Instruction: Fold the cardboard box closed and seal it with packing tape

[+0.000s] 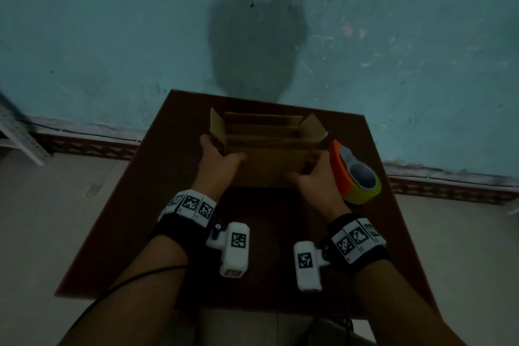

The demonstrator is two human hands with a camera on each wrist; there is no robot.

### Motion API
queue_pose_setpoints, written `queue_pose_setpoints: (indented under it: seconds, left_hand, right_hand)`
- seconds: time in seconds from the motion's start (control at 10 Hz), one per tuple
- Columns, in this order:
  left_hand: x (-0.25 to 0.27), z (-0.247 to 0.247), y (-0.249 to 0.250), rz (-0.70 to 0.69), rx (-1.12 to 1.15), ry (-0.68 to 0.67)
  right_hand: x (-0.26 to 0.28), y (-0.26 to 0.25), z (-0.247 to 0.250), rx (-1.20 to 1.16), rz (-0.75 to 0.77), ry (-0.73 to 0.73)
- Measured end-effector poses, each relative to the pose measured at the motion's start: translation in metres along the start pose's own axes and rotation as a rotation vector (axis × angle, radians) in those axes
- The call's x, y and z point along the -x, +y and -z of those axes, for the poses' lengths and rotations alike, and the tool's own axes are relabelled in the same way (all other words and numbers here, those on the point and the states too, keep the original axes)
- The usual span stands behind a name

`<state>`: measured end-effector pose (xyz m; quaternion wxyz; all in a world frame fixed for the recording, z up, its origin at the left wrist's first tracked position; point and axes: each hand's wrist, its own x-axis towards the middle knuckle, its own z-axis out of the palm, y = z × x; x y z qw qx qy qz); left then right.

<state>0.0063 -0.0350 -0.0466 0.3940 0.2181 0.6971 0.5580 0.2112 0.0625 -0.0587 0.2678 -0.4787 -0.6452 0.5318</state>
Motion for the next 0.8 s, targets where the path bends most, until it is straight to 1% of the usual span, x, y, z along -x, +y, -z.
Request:
queue_pose_setpoints:
  seconds: [0.3, 0.5, 0.6, 0.7, 0.8]
  left_hand:
    - [-0.002, -0.004, -0.015, -0.042, -0.025, -0.047]
    - [-0.003, -0.004, -0.011, 0.005, -0.028, -0.046]
    - [-0.003, -0.001, -0.009, 0.015, -0.044, -0.041]
    - [0.006, 0.002, -0.009, 0.027, -0.008, -0.038]
    - [0.020, 0.005, -0.009, 0.025, 0.031, 0.011]
  right_hand:
    - [-0.007, 0.013, -0.008, -0.072, -0.043, -0.074]
    - [-0.016, 0.018, -0.009, -0.089, -0.045, -0.099]
    - [-0.012, 0.014, -0.005, -0.087, -0.028, -0.117]
    - [-0.006, 0.005, 0.003, -0.088, 0.004, -0.121]
    - [0.013, -0.010, 0.010, -0.145, 0.067, -0.061]
